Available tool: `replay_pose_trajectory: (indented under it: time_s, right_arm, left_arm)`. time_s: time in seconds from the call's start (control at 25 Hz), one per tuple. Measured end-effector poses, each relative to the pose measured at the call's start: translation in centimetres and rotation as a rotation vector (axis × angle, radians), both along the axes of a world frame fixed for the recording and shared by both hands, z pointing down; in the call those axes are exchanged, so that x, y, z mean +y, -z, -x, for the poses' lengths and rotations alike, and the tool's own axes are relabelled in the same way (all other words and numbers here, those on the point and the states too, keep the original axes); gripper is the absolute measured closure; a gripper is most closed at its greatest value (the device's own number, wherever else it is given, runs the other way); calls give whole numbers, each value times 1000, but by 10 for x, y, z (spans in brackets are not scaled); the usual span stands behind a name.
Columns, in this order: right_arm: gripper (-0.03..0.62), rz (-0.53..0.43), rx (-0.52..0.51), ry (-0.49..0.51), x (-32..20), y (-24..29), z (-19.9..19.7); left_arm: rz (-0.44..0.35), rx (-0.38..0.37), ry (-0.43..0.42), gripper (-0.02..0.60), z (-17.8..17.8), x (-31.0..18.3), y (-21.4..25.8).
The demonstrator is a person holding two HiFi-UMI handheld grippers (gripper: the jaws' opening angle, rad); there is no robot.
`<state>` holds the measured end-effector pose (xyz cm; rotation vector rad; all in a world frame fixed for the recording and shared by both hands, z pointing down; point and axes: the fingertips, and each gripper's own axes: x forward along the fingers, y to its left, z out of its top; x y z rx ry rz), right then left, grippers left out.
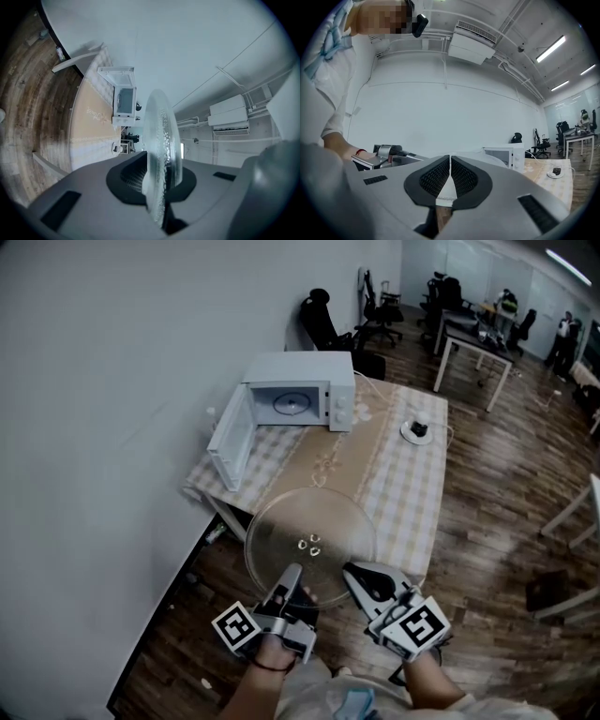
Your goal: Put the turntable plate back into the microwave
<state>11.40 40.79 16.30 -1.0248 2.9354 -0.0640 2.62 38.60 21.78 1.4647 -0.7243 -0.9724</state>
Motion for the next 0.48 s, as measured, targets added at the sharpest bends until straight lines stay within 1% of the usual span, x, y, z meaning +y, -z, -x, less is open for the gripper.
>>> replay_pose_trajectory:
  time_s: [0.24, 0.48]
  right_arm:
    - [561, 26, 9, -1, -45, -7, 22]
    - [560, 34, 11, -26, -83, -7, 40]
  left_arm:
    - [14, 11, -9, 563, 21, -46, -2]
    - [21, 22, -24, 563, 39, -84, -5]
